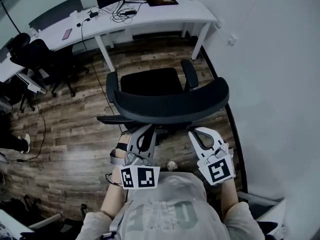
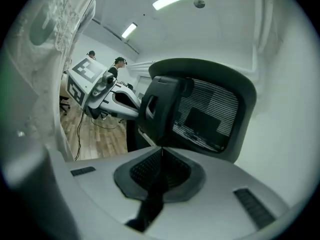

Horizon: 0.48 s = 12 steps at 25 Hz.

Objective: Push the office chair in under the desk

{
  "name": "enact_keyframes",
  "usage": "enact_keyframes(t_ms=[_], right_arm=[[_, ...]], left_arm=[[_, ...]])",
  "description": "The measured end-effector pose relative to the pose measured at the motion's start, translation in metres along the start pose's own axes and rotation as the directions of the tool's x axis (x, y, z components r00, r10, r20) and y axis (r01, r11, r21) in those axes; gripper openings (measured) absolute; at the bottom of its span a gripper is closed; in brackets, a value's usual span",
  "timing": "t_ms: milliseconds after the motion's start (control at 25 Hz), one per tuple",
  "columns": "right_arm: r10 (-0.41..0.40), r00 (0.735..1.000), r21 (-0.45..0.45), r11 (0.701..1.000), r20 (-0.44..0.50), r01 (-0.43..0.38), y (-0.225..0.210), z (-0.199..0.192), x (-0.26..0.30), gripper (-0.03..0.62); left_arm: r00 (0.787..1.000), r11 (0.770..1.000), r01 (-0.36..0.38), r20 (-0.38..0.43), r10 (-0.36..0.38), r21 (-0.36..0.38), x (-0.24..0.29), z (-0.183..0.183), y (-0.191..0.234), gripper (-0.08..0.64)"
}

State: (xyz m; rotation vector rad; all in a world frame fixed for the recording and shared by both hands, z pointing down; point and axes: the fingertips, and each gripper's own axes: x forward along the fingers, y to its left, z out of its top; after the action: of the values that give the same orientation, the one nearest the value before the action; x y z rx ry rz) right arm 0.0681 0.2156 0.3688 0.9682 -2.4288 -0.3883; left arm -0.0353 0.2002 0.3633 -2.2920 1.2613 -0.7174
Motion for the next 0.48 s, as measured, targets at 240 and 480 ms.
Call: enact_keyframes(t_ms=[240, 480], right_arm=[[0.019, 0.999, -0.033, 0.999, 0.035, -0.018, -0.037, -0.007, -0.012, 0.021], [0.097, 0.993, -0.057, 0.994, 0.061, -0.093, -0.036, -0.009, -0.012, 0.021]], left_arm=[[0.994, 0.996, -0.082, -0.071, 0.084, 0.028, 0.014, 0.004, 0.002, 0.017], [0.986, 0.993, -0.107, -0.120, 0.112, 0.051, 0.008, 0.001, 0.005, 0.017]])
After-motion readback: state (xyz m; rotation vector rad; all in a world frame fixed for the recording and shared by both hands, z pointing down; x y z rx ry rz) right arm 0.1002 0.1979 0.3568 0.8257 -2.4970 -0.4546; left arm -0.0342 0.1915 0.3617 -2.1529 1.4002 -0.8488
